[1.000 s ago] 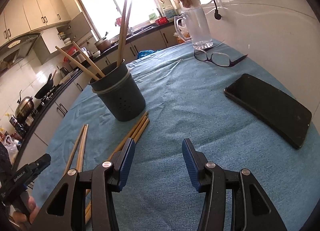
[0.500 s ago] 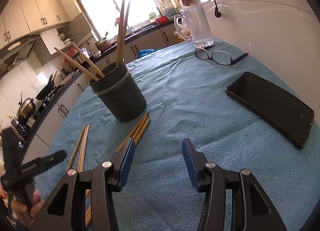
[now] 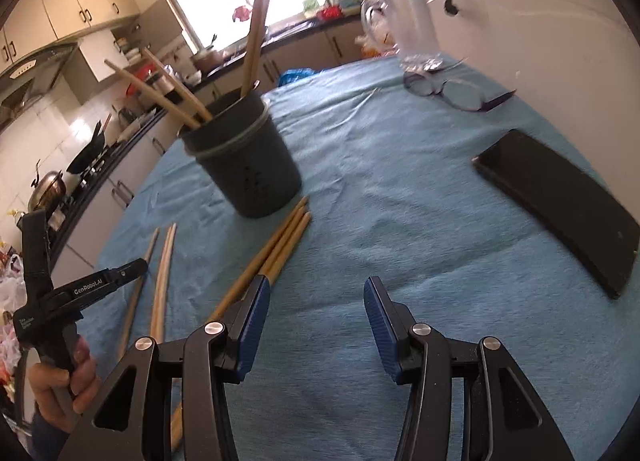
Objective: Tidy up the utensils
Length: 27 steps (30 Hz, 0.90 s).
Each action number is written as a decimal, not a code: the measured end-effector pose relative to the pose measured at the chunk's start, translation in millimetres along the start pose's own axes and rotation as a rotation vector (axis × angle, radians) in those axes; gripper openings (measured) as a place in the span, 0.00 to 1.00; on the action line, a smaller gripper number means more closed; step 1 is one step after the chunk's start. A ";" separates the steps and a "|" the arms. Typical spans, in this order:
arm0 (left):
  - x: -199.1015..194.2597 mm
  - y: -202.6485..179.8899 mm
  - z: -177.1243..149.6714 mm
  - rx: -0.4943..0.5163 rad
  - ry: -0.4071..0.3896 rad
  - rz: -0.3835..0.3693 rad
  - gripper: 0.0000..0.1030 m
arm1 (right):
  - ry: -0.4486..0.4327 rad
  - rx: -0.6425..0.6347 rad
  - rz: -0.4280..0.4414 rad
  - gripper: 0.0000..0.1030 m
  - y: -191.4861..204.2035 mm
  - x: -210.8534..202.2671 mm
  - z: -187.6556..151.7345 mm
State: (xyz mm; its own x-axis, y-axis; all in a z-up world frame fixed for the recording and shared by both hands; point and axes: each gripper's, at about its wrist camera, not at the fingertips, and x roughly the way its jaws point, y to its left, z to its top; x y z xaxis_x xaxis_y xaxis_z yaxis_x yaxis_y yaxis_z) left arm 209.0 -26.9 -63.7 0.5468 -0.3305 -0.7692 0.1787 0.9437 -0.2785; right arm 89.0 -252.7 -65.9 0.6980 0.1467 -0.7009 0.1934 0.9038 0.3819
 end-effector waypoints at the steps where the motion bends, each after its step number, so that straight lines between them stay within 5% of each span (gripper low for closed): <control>1: 0.1 -1.6 -0.1 0.007 -0.002 0.007 0.08 | 0.020 0.008 0.002 0.49 1.8 4.0 2.5; 11: 0.4 -2.8 -1.3 0.008 -0.008 0.002 0.08 | 0.188 0.029 -0.097 0.24 26.1 47.0 30.4; 20: 0.1 -1.6 -1.0 0.009 -0.008 -0.001 0.08 | 0.290 -0.160 -0.303 0.24 57.0 66.3 37.0; 27: -0.6 0.2 -1.6 0.007 -0.012 -0.026 0.06 | 0.315 -0.189 -0.265 0.12 47.4 66.2 41.8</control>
State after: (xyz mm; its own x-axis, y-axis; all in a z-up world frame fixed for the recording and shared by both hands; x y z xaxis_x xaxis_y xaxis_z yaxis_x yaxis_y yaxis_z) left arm 207.4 -26.5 -64.2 0.5521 -0.3548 -0.7546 0.1983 0.9349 -0.2945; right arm 173.2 -217.0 -68.9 0.3915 -0.0109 -0.9201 0.1872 0.9800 0.0681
